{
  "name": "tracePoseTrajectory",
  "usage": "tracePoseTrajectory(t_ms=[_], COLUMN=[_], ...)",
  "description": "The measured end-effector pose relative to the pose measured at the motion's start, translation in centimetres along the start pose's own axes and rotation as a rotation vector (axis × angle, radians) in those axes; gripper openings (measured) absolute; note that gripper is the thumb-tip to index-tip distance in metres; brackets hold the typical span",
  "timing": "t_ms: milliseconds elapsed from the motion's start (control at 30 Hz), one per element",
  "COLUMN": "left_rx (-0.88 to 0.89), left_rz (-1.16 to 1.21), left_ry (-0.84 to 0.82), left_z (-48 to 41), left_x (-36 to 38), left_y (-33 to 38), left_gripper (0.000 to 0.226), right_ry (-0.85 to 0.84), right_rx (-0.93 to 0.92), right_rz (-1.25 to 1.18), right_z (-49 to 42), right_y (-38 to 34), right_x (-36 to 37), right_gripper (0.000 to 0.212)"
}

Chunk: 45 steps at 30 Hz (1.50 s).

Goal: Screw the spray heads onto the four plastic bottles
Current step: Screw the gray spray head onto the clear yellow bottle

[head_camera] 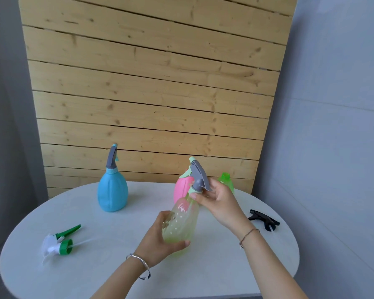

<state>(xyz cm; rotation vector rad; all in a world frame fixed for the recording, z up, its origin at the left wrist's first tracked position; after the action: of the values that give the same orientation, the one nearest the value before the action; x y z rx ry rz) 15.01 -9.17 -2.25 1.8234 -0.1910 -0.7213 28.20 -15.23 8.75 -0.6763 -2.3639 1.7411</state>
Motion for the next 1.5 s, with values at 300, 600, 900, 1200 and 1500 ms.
tracePoseTrajectory(t_ms=[300,600,900,1200,1500], left_rx=[-0.007,-0.017,-0.040,0.158,0.371], left_rz=[-0.033,-0.041,0.033,0.442,0.010], left_ry=[0.007,-0.027,-0.076,0.133,0.240], left_z=[-0.1,-0.2,-1.8,-4.7,-4.4], left_x=[0.5,1.2,-1.5,-5.9,-6.3], left_y=[-0.5,-0.8,2.3,9.9,11.7], left_gripper=[0.068,0.070,0.066,0.025,0.015], right_ry=[-0.049,-0.104,-0.133,-0.197,-0.010], right_rx=[0.005,-0.034,0.021,0.045,-0.058], right_rz=[0.016,0.119,0.012,-0.097,-0.147], right_z=[0.3,0.4,0.1,-0.2,0.1], right_y=[0.4,0.4,1.9,2.4,2.6], right_x=[1.2,2.5,2.7,3.4,2.8], right_gripper=[0.035,0.031,0.031,0.035,0.028])
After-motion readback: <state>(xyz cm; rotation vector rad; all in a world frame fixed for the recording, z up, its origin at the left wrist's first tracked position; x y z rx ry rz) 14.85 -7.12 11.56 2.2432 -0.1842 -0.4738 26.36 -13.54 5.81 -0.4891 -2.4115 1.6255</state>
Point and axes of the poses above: each hand's wrist, its own z-axis away from the middle knuckle, its own x-axis out of the palm, y = z × x, the point moved 9 cm from there along -z, towards the middle knuckle, and after that the axes turned 4 degrees about y, right-handed, at the moved point
